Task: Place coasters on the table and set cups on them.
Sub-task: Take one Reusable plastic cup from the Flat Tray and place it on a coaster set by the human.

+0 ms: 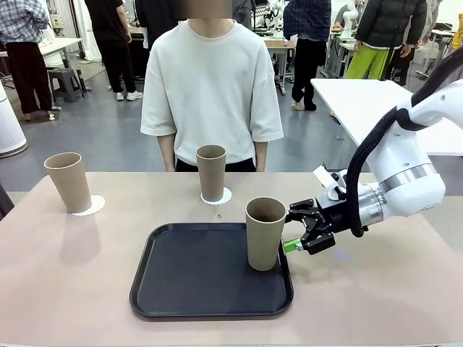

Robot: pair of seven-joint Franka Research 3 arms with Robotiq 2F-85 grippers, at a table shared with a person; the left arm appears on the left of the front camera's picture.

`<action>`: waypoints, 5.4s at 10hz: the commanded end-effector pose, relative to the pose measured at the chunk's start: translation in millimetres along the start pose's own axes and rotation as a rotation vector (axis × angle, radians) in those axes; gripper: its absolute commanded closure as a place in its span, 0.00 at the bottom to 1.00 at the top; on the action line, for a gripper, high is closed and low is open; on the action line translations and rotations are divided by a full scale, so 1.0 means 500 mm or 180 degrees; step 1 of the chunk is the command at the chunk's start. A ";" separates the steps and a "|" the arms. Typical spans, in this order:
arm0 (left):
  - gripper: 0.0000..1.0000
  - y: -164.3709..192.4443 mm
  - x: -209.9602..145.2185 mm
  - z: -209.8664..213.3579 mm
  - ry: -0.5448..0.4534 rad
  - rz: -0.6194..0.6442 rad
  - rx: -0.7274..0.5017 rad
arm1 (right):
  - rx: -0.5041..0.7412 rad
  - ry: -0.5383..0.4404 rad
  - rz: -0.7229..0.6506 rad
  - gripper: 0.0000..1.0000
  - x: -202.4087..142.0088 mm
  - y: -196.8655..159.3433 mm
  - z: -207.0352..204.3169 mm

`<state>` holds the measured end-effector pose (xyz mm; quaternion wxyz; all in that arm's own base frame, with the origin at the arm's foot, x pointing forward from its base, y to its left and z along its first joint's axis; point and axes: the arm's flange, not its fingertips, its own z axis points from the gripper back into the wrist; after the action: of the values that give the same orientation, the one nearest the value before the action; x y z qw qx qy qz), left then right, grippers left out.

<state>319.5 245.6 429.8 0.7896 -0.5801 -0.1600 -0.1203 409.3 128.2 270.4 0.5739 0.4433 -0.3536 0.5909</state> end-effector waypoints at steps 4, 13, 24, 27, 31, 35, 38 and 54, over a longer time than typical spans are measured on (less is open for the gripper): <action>0.00 -0.002 -0.001 0.004 -0.0024 -0.0015 0.0001 | -0.0034 -0.0289 0.0227 0.00 0.006 0.002 0.018; 0.00 -0.002 -0.001 0.004 -0.0024 -0.0015 0.0001 | -0.0117 -0.0754 0.0179 0.00 -0.028 -0.008 -0.020; 0.00 -0.002 -0.001 0.004 -0.0024 -0.0015 0.0001 | 0.0115 -0.0815 0.0243 0.00 -0.056 -0.034 -0.084; 0.00 -0.002 -0.001 0.004 -0.0024 -0.0015 0.0001 | 0.0165 -0.0776 0.0205 0.00 -0.067 -0.043 -0.103; 0.00 -0.002 -0.001 0.004 -0.0024 -0.0015 0.0001 | 0.0240 -0.0736 0.0148 0.00 -0.072 -0.045 -0.119; 0.00 -0.002 -0.001 0.004 -0.0024 -0.0015 0.0001 | 0.0370 -0.0721 0.0275 0.24 -0.071 -0.043 -0.139; 0.00 -0.002 -0.001 0.004 -0.0024 -0.0015 0.0001 | 0.0402 -0.0733 0.0285 1.00 -0.072 -0.043 -0.139; 0.00 -0.002 -0.001 0.004 -0.0024 -0.0015 0.0001 | -0.0079 -0.0926 0.0290 0.19 0.254 0.054 0.097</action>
<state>319.6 245.7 429.7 0.7896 -0.5801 -0.1599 -0.1201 395.7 126.5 404.9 0.4940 0.5019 -0.4600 0.5407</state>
